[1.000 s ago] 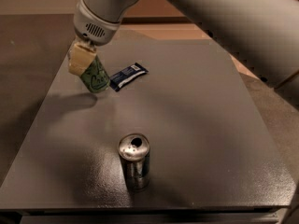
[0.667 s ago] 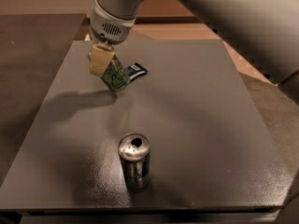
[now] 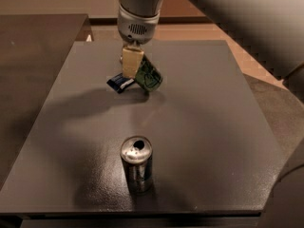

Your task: Knock green can over

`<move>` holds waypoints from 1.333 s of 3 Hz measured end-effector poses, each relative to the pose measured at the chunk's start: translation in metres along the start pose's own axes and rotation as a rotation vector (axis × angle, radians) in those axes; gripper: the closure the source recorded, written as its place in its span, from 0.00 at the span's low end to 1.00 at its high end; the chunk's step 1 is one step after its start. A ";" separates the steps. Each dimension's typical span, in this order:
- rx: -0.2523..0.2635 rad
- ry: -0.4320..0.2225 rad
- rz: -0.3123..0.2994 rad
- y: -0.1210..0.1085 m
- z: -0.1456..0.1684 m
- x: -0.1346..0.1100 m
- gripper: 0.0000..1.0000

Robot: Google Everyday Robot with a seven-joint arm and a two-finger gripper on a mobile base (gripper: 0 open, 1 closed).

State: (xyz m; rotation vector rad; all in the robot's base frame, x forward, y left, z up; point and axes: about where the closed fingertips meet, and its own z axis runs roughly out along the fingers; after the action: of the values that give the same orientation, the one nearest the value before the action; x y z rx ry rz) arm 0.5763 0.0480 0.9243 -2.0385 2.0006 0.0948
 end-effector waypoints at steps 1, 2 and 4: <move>-0.013 0.086 -0.001 -0.006 0.003 0.025 0.82; -0.044 0.156 -0.026 -0.007 0.015 0.039 0.59; -0.048 0.182 -0.044 -0.012 0.026 0.044 0.12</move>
Offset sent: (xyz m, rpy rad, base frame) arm 0.0062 -0.0558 -0.0403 -0.2790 0.0996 0.0388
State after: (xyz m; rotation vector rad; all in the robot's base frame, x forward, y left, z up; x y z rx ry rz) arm 0.5933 0.0117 0.8904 -2.1907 2.0761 -0.0542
